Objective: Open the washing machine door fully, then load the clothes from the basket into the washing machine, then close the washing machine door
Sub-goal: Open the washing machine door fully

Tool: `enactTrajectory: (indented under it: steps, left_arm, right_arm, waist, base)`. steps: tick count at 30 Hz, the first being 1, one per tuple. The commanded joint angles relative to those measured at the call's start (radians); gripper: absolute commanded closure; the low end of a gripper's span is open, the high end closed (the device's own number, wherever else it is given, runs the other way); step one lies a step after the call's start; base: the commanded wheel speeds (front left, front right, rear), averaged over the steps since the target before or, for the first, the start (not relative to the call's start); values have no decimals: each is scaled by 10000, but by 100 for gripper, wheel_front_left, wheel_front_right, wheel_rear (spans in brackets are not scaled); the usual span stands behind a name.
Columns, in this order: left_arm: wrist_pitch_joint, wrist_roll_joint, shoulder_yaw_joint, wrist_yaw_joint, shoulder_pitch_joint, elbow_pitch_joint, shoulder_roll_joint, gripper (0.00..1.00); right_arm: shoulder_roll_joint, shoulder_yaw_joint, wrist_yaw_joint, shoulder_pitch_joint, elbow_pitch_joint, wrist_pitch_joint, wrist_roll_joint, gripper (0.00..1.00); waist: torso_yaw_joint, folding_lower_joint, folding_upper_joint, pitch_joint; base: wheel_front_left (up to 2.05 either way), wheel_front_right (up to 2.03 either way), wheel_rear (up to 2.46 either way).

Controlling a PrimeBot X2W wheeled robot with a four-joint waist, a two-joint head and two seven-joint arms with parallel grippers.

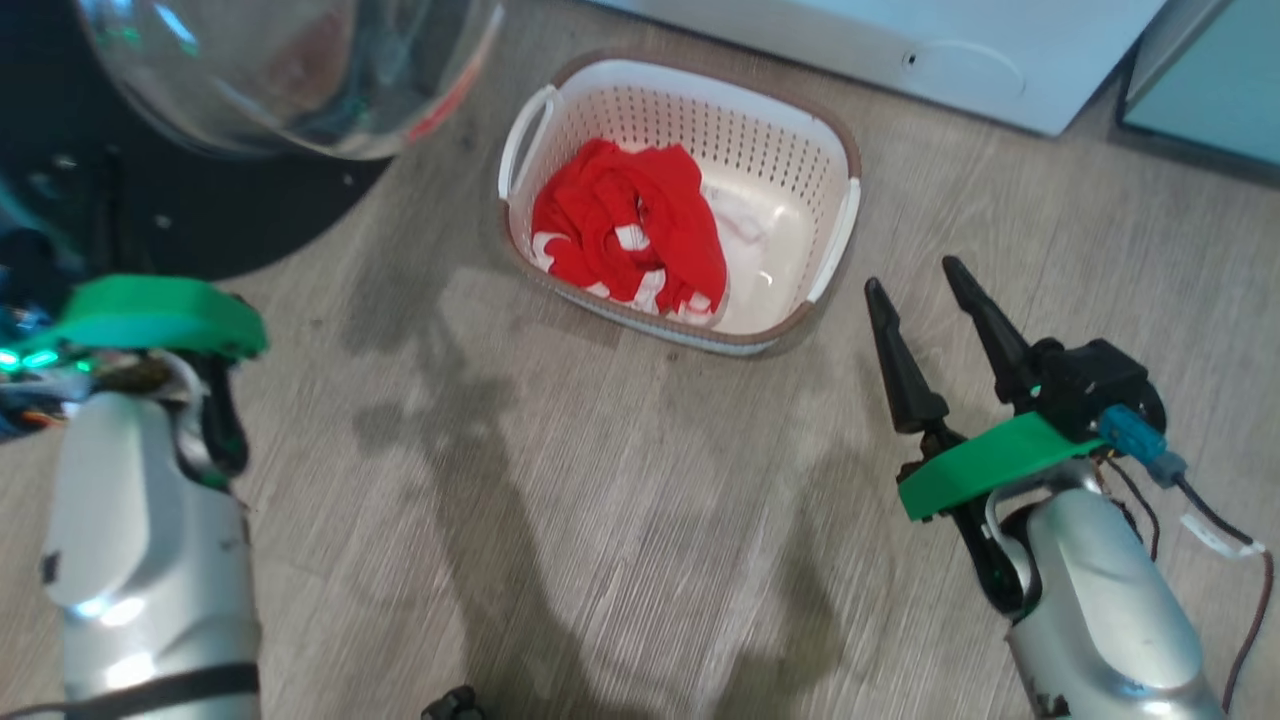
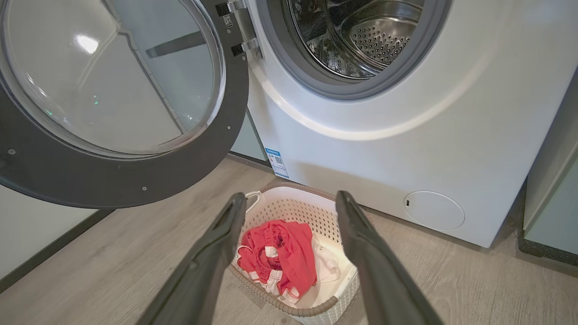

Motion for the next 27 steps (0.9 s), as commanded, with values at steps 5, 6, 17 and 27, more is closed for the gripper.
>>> enactTrajectory:
  steps: [5,6,17,27]
  left_arm:
    - [-49,-53,1560,-258,-892,129,543,100]
    - [-49,-28,1788,-296,-1004,200,611,100]
    - [-49,518,3463,-572,-2110,778,1145,100]
    - [-49,1186,3897,-773,-2283,745,1005,100]
  right_arm:
    - [52,101,0,-354,-301,-89,-331,0]
    - [35,86,0,-377,-308,-85,-367,0]
    - [-264,-42,0,-398,-670,149,-578,0]
    - [-268,-118,0,-320,-762,233,-585,0]
  waist:
    - [-83,-1,0,570]
    - [-98,-1,0,648]
    - [-139,-1,0,1284]
    - [-128,-1,0,1195]
  base:
    - [0,0,0]
    - [0,0,0]
    - [0,0,0]
    - [0,0,0]
